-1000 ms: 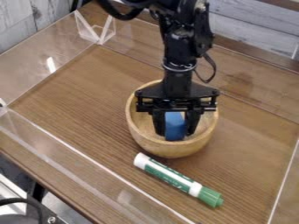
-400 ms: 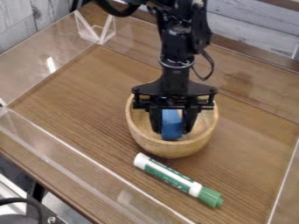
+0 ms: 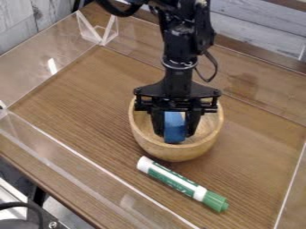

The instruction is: Remove the blue block from inside the brown bowl and put it on the table

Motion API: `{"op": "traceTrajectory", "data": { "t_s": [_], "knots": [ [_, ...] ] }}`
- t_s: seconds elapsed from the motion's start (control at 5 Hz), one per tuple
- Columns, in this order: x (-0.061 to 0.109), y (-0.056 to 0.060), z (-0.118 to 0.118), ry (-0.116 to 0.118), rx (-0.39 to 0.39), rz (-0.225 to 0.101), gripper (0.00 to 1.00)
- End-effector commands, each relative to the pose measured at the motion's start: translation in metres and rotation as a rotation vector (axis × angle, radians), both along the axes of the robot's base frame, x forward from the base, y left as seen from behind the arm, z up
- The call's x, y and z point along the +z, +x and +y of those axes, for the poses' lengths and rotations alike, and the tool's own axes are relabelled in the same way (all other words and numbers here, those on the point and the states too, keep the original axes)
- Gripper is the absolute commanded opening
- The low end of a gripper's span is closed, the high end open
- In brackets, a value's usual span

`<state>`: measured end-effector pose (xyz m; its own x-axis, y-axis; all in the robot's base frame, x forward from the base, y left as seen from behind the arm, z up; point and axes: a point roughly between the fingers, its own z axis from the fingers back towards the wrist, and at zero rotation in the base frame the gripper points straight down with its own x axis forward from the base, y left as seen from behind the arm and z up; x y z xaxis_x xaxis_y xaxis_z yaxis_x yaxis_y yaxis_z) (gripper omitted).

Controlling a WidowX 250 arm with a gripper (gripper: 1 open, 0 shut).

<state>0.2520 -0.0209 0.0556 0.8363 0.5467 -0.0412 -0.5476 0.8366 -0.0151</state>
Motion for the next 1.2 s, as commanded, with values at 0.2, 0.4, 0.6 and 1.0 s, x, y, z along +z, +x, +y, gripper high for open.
{"op": "traceTrajectory", "data": {
  "t_s": [0.2,0.4,0.6,1.0],
  "knots": [
    [0.0216,0.0115,0.0021,-0.010,-0.009,-0.079,0.00],
    [0.0225,0.0119,0.0022,-0.013,-0.018,-0.080,0.00],
    [0.0234,0.0124,0.0024,-0.017,-0.026,-0.081,0.00],
    [0.0245,0.0138,0.0019,-0.020,-0.044,-0.086,0.00]
  ]
}}
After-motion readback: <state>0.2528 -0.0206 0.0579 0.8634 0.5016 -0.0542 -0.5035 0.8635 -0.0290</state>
